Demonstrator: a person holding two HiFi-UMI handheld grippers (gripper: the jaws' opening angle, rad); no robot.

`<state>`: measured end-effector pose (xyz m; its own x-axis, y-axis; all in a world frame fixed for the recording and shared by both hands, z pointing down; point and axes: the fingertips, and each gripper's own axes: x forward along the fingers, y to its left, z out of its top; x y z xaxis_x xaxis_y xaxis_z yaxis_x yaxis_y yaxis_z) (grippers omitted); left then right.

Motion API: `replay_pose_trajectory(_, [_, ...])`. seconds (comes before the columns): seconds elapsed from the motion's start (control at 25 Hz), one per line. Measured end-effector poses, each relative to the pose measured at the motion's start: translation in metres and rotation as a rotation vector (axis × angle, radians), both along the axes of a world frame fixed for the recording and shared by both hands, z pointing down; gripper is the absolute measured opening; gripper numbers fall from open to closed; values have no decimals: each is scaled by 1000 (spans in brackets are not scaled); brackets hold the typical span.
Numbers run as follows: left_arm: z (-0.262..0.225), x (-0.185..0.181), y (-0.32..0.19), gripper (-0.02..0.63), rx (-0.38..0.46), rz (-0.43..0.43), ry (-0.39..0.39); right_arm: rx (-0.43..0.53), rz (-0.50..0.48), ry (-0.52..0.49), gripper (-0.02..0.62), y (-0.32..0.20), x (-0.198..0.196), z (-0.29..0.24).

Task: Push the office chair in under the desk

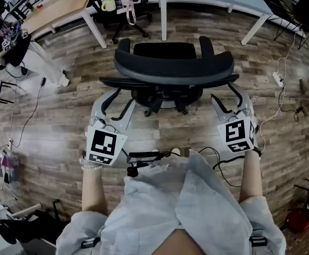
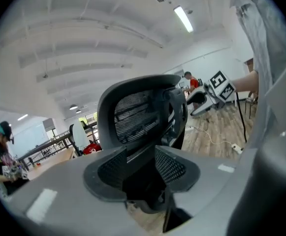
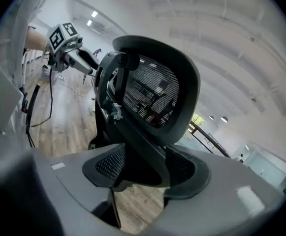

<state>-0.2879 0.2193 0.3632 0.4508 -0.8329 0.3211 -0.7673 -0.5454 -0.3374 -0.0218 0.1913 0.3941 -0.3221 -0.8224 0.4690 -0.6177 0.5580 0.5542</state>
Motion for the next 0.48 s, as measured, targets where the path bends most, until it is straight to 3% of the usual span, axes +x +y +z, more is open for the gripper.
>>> replay_pose_trajectory(0.24, [19,-18,-16,168,-17,43,-284,-10,-32,131,268,-20,9,13])
replay_pose_trajectory(0.48, [31,-33,-36,184,-35,74,-505,-43,-68,262,276,-39,20,26])
